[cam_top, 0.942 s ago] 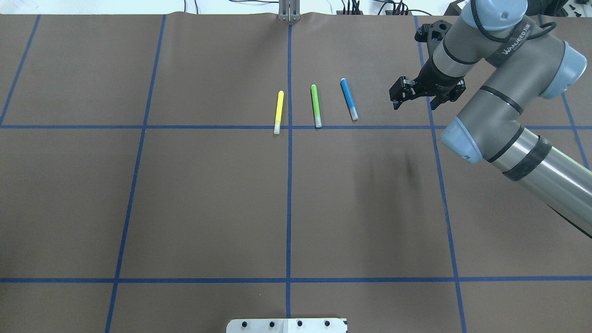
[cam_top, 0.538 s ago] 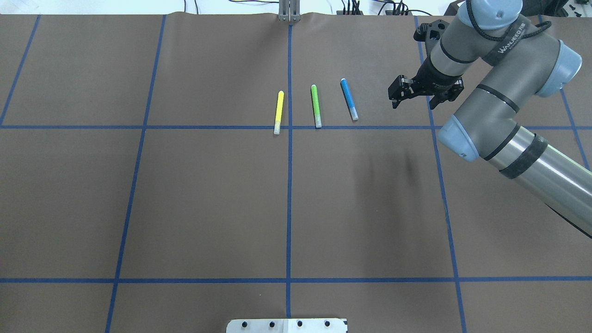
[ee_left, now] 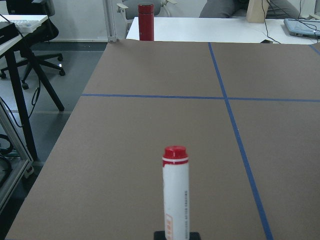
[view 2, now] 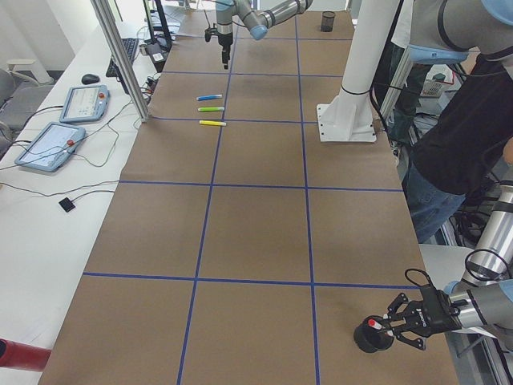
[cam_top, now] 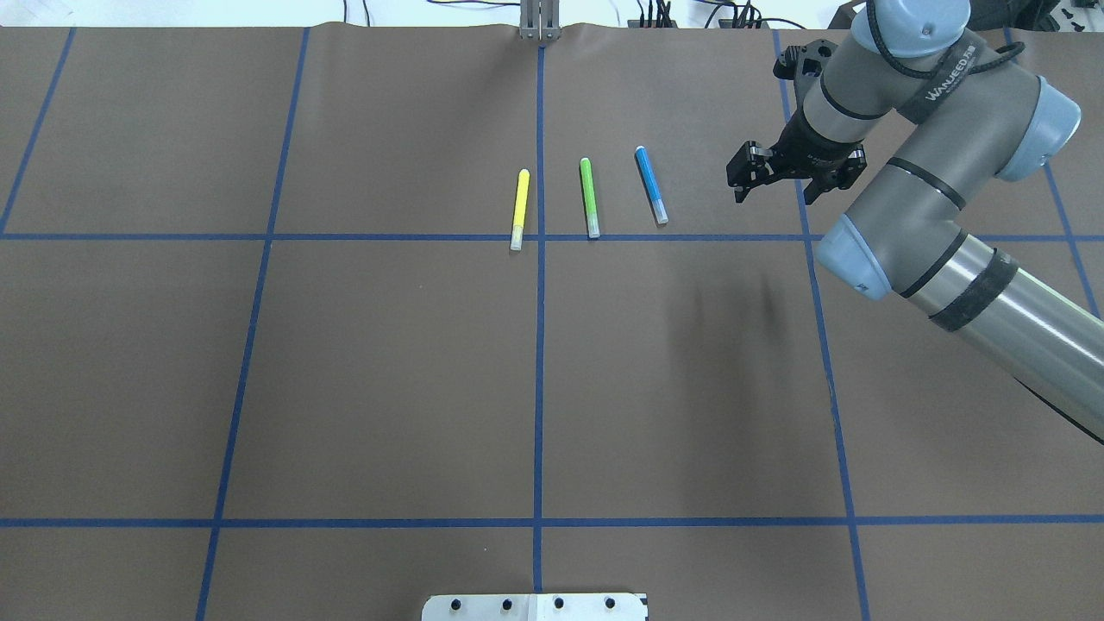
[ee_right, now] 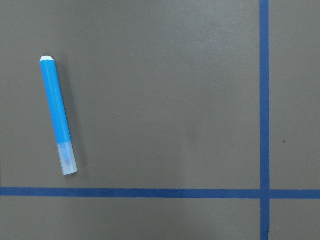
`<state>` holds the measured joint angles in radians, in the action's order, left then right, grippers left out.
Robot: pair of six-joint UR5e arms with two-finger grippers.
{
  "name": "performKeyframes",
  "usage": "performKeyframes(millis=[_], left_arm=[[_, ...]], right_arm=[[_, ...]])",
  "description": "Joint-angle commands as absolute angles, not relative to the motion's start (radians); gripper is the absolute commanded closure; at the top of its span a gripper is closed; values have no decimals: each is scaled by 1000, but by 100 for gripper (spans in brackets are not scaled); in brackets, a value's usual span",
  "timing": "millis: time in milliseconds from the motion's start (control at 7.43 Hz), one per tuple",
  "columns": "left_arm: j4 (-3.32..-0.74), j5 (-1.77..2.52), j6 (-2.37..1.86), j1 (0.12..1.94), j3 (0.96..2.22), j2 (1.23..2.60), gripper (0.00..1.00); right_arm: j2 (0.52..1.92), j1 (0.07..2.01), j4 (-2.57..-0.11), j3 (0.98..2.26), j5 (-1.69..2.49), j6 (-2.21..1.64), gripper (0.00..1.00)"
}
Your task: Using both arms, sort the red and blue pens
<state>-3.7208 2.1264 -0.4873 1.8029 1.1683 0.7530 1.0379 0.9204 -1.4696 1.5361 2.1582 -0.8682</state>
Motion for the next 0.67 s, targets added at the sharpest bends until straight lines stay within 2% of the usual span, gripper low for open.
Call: performKeyframes(millis=[0, 135, 269, 404, 538], left_arm=[[-3723, 2128, -486, 1804, 1144, 761, 72], [-3726, 2128, -486, 1805, 1143, 762, 40], [-3726, 2128, -486, 1805, 1141, 762, 23], [-3726, 2128, -486, 1805, 1143, 762, 10], [-3726, 2129, -486, 1805, 1143, 762, 8]], right_arm=[[1037, 920, -1468, 1534, 2157, -870, 1], [1038, 920, -1470, 1534, 2157, -870, 1], [1039, 920, -1470, 1534, 2157, -870, 1], [1039, 920, -1470, 1534, 2157, -870, 1], [1039, 920, -1470, 1534, 2157, -871, 1]])
